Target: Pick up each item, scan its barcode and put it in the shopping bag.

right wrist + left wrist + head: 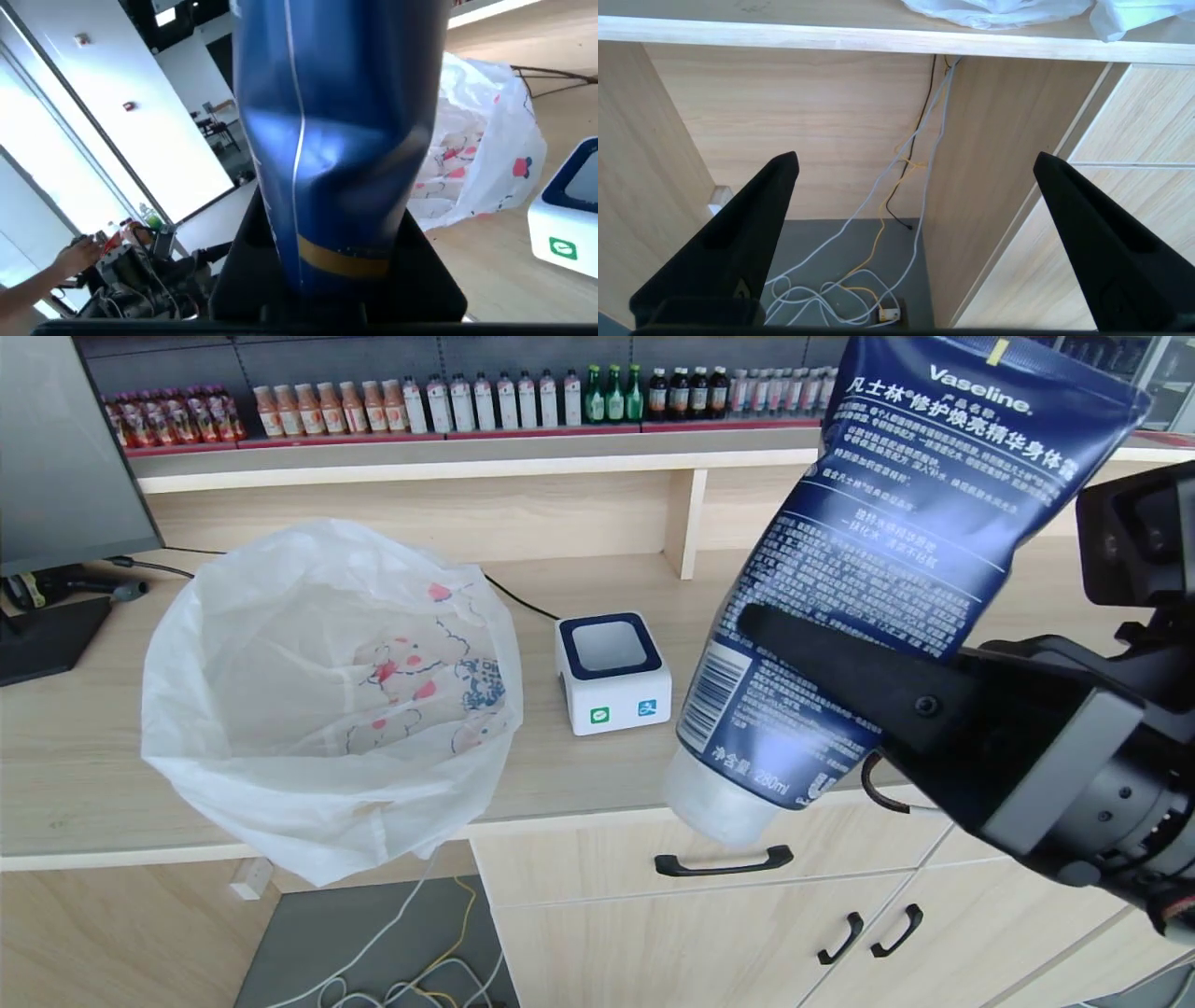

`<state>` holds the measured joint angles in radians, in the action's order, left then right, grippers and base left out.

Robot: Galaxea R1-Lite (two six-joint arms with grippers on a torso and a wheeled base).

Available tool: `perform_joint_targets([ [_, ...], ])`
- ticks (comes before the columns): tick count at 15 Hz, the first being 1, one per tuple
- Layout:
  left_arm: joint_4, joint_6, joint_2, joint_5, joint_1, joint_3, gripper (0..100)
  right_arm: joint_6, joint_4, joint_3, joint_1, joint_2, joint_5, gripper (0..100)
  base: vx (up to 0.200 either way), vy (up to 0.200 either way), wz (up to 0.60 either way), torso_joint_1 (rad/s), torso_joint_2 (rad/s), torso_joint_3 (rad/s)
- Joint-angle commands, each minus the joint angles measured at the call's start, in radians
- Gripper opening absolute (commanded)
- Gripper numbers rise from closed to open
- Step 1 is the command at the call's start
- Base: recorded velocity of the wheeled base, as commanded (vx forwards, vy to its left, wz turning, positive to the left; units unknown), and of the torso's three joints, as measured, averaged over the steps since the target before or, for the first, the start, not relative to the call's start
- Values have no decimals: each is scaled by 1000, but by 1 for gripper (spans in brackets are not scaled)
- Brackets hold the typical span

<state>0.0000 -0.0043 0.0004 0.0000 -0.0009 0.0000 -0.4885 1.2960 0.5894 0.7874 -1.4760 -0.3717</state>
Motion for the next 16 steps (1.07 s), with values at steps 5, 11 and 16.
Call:
perform_joint_targets([
  [5,0,0,0,0,-1,0,100,-55,82,-22,1,-66,-194,0,0,0,0,0,0,0],
  [11,0,0,0,0,-1,0,100,-197,236,-10,-2,-159,-248,0,0,0,0,0,0,0],
  [16,0,0,0,0,-1,0,100,-283,275,-34,-1,-142,-285,0,0,0,0,0,0,0],
])
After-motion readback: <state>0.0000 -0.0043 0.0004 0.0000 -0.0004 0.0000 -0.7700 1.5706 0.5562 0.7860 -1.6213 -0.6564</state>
